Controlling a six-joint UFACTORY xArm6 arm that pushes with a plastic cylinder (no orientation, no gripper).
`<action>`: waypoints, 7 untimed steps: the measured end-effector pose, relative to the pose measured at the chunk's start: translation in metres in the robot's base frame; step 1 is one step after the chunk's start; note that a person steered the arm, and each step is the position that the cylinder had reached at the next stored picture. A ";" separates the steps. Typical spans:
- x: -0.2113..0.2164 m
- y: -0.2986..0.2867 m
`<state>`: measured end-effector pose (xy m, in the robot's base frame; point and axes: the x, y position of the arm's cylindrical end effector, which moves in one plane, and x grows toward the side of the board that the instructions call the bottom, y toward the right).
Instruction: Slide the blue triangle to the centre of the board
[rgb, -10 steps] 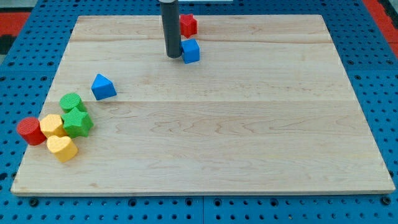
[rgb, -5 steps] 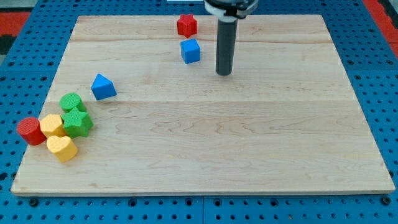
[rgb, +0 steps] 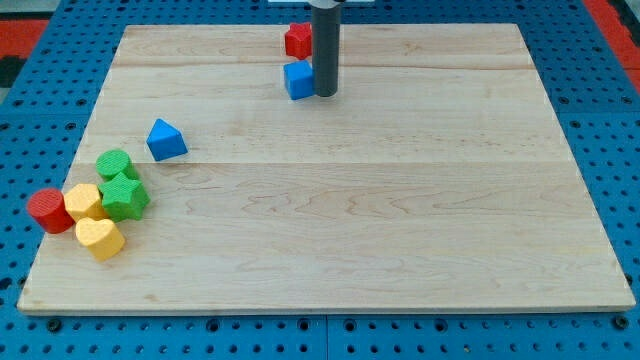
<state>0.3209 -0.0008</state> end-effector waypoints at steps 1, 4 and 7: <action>0.009 0.001; 0.139 -0.092; 0.131 -0.174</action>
<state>0.4520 -0.1746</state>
